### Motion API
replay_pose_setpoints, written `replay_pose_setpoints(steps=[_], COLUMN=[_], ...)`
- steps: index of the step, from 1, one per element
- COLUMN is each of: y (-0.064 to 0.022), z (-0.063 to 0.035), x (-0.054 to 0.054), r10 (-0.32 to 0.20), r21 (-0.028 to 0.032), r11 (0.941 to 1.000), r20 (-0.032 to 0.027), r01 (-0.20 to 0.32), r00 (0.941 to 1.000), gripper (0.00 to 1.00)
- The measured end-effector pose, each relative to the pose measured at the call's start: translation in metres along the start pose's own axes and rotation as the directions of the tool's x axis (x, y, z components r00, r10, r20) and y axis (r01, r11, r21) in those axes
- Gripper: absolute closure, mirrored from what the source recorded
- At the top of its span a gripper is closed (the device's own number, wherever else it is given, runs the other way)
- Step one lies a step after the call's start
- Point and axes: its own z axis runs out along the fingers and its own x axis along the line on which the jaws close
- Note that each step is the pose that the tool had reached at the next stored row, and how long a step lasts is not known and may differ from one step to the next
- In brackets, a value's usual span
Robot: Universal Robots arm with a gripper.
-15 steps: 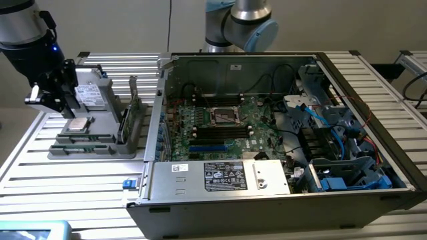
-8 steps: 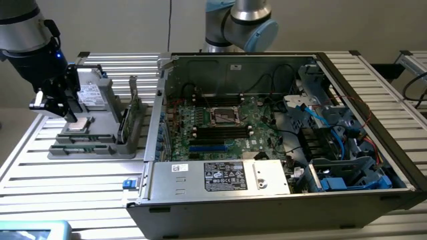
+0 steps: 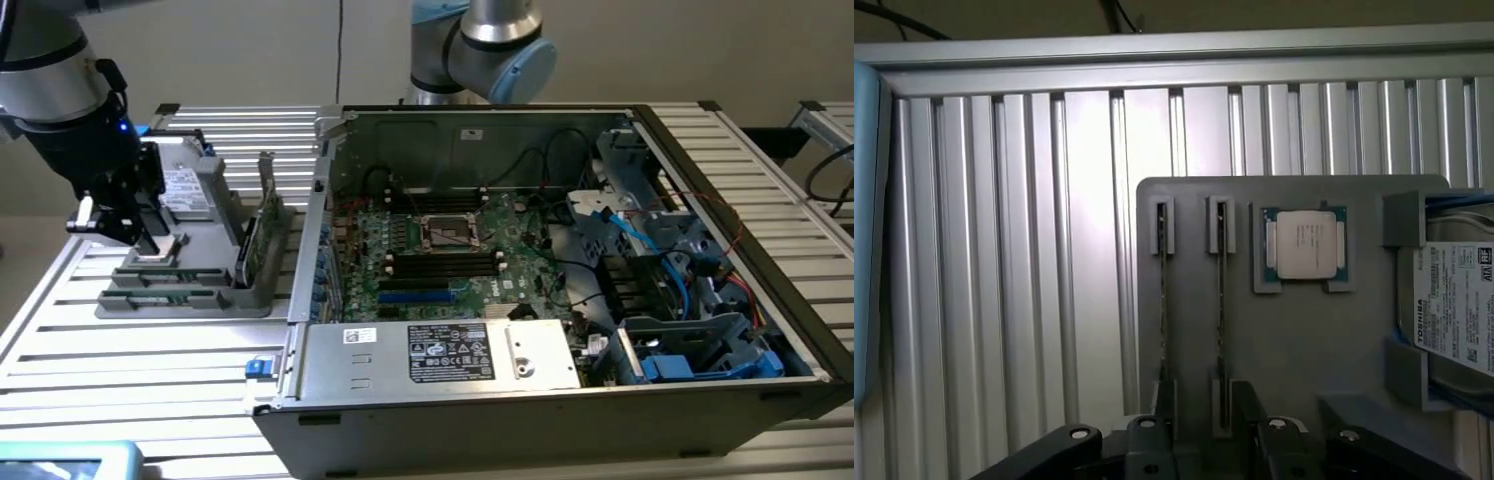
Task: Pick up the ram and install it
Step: 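Pick up the ram and move it above insertion slot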
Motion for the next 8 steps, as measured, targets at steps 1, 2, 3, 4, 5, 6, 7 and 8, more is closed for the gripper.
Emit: replay_pose_setpoints(steps=[1,2,3,4,5,6,7,8], y=[-0.0001,-0.0001,-0.0002,-0.0003,-0.0003,-0.0004,-0.0004,-0.0004], z=[0.001,0.002,0.0031,0.0041,0.0051,0.0061,0.0068,0.0076], x=[0.0009,0.0018,0.0026,0.0032,0.0039,0.0045,0.0052,0.0063], r10=[0.0,0.0,0.0,0.0,0.0,0.0,0.0,0.0], r21=[0.0008,0.0017,0.0027,0.0038,0.0049,0.0061,0.0069,0.0073], r11=[1.0,1.0,1.0,1.0,1.0,1.0,1.0,1.0], r20=[0.0001,0.0,0.0,0.0,0.0,-0.0002,-0.0007,-0.0008], r01=[0.0,0.0,0.0,0.0,0.0,0.0,0.0,0.0], r00=[1.0,1.0,1.0,1.0,1.0,1.0,1.0,1.0], gripper=[0.63,0.63,0.63,0.63,0.63,0.63,0.63,0.63])
